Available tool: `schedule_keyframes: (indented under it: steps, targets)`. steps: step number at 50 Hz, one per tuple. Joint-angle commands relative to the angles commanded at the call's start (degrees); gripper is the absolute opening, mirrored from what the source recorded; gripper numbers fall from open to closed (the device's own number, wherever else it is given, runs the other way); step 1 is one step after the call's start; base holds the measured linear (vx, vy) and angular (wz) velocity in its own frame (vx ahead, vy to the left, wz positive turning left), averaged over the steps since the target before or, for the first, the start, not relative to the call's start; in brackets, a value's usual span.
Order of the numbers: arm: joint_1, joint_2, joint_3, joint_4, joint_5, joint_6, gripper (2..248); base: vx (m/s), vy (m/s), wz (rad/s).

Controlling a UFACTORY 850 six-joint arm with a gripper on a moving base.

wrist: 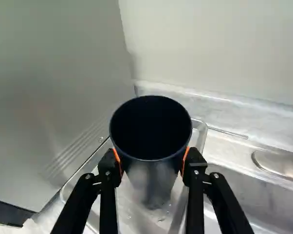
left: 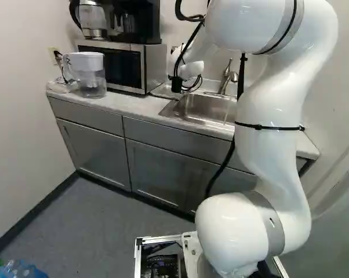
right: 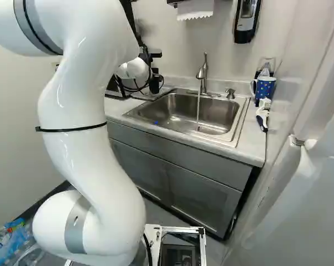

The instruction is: Rinse the cup and place it in the tray

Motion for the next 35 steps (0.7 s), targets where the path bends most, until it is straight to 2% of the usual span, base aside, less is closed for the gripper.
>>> schedule_keyframes:
  steps: [8,9,14,15,19,20,24,25,35]
  targets:
    - [0.0,-0.17,0.05,0.0,0.0,0.0,126,0.0,0.0,0.0]
    - [0.0,-0.17,0.05,0.0,0.0,0.0,139,0.0,0.0,0.0]
    - [0.0,-0.17,0.05,0.0,0.0,0.0,139,0.0,0.0,0.0]
    - [0.0,-0.17,0.05,0.0,0.0,0.0,171,0.0,0.0,0.0]
    - [0.0,-0.17,0.05,0.0,0.0,0.0,171,0.0,0.0,0.0]
    - [0.0,-0.17,0.05,0.0,0.0,0.0,205,0.0,0.0,0.0]
    - [0.0,-0.17,0.05,0.0,0.0,0.0,205,0.0,0.0,0.0]
    - [0.0,-0.17,0.05,0.0,0.0,0.0,241,0.0,0.0,0.0]
    - [0.0,-0.17,0.05,0.0,0.0,0.0,247,0.0,0.0,0.0]
